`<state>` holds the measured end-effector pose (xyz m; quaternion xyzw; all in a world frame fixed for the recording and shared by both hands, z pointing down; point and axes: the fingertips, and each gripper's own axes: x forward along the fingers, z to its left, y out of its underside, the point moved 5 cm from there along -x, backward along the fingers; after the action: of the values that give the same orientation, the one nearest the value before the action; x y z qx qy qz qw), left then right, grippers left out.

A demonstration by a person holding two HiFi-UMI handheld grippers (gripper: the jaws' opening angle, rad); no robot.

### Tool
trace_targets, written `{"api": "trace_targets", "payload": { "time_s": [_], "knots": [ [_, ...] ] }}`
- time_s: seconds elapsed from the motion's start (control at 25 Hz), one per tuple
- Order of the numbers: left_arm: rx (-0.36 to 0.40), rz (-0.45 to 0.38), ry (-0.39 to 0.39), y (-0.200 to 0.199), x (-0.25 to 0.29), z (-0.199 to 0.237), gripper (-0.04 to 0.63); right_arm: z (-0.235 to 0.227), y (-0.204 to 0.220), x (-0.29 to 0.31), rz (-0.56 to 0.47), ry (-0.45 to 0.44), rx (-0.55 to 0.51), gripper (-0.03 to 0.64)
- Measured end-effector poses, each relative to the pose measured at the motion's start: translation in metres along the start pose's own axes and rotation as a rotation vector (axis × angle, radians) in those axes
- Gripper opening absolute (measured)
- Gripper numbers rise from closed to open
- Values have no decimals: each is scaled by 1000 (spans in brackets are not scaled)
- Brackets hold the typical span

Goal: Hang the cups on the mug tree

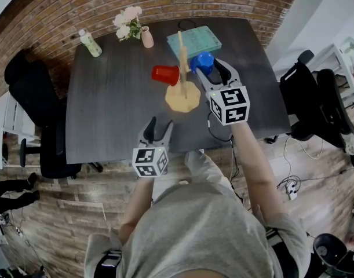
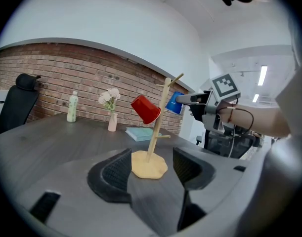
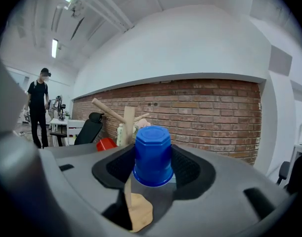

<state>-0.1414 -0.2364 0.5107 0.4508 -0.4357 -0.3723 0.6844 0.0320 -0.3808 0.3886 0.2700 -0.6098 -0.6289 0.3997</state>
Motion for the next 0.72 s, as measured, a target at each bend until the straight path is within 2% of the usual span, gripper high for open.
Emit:
{"api": "trace_targets", "payload": {
  "time_s": [0.4, 0.72],
  "knots": [
    [-3, 5, 7, 2, 3, -3, 258, -1, 9, 7, 16, -10, 53, 222],
    [-6, 8, 6, 3, 1, 0, 257, -5, 18, 9, 52, 8, 81, 259]
  ]
}}
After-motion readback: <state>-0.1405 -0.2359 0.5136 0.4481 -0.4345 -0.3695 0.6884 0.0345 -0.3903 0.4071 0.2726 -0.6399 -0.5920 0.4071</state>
